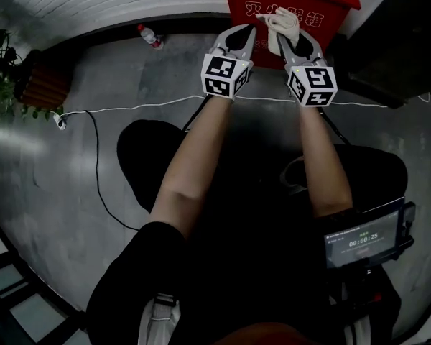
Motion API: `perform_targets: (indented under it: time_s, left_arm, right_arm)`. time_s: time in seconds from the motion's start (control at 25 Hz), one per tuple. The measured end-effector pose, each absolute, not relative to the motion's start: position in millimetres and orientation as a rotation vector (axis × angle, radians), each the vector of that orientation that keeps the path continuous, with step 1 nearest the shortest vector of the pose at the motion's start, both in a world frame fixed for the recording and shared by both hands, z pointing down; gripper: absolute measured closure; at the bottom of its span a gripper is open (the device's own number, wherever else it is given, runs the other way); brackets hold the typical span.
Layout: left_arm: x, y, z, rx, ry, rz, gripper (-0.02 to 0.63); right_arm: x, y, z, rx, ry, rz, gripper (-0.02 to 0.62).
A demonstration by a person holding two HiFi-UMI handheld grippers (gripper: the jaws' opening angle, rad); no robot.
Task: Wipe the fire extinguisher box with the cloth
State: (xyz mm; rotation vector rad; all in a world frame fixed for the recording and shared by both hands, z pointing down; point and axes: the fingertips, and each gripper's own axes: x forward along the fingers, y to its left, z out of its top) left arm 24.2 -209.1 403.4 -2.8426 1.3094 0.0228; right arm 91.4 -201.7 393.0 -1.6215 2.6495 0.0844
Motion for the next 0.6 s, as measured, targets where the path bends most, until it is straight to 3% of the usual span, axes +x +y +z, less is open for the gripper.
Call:
perform_targets:
  time_s: [0.6]
  left_arm:
    - [42.3,-172.1,403.6,-2.906,1.113,0.041,0.604]
  right_arm:
    - [119.5,-172.0,409.4,-1.578,2.671,0.052,0.492]
